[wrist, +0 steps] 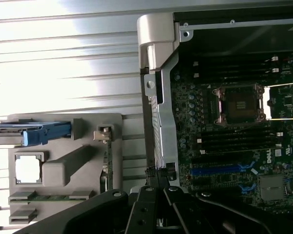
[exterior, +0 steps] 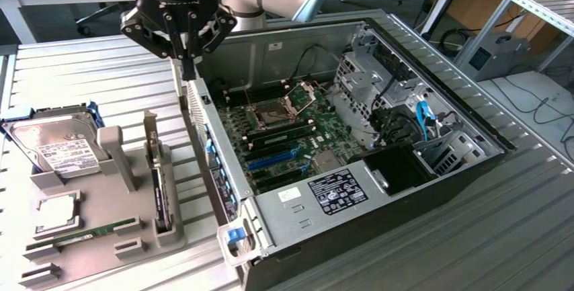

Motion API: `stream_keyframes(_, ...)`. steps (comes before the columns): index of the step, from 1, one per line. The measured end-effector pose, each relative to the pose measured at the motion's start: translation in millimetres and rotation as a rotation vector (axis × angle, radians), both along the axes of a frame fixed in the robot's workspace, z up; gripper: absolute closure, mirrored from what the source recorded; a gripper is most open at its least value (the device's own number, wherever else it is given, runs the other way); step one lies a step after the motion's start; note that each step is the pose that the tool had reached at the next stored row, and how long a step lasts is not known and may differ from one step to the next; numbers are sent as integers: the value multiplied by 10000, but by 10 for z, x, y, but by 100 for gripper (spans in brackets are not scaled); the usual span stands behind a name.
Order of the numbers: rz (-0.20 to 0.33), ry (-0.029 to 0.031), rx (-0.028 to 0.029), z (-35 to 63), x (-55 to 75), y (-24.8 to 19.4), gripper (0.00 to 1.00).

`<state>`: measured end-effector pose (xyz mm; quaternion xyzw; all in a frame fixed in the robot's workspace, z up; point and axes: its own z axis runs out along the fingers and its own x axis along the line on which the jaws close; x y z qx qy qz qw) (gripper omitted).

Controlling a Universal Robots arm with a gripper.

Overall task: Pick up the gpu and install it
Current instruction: 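Reach for the gpu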

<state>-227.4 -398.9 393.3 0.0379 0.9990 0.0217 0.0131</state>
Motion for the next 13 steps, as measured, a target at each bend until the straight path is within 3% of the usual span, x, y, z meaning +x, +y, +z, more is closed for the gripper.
stream_keyframes(13, 0, 0, 0, 0, -56, 0, 89)
